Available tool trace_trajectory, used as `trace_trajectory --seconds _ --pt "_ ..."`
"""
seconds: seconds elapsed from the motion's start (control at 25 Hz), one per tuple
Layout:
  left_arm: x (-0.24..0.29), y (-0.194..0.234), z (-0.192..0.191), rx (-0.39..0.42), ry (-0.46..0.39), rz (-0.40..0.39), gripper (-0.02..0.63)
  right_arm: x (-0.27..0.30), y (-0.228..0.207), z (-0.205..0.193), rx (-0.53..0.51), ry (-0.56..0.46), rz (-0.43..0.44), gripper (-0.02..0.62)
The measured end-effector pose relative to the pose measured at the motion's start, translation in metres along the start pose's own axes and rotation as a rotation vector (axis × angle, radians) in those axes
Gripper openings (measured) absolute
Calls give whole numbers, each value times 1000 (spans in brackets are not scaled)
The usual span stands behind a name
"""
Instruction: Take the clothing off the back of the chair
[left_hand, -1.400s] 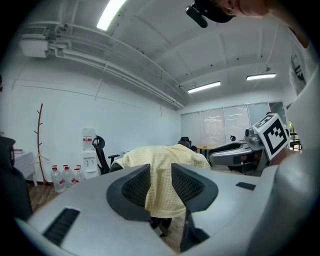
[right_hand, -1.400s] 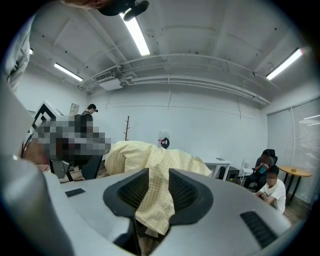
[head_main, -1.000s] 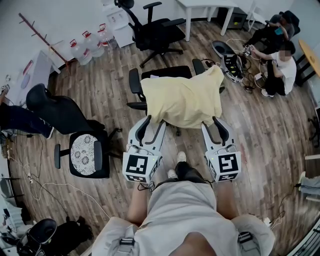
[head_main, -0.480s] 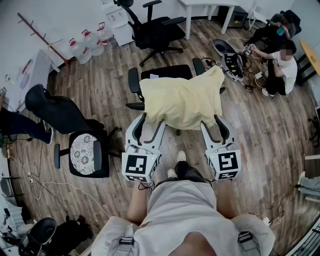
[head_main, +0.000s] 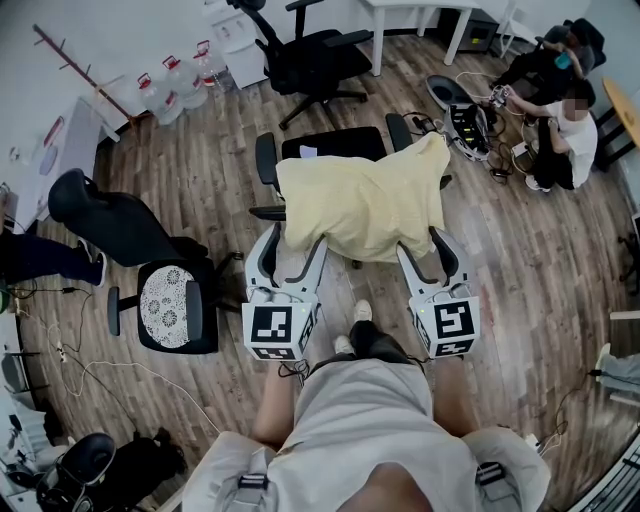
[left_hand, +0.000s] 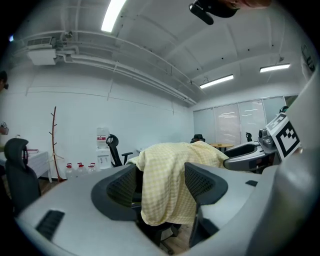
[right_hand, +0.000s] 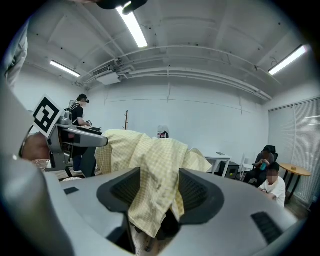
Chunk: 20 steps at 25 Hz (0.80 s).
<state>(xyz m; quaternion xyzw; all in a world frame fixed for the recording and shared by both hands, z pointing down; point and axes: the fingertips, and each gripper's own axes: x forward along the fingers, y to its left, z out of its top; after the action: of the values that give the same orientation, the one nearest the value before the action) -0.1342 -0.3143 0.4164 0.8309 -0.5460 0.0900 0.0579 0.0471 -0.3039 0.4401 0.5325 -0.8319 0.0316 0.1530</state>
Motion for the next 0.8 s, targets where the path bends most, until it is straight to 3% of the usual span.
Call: trace_trajectory --seconds 0.68,0.8 --pt "30 -6 -14 -21 73 -60 299 23 -1 -1 -2 23 16 258" --pt "34 -8 -16 -26 83 -76 279 28 0 -2 2 22 24 219"
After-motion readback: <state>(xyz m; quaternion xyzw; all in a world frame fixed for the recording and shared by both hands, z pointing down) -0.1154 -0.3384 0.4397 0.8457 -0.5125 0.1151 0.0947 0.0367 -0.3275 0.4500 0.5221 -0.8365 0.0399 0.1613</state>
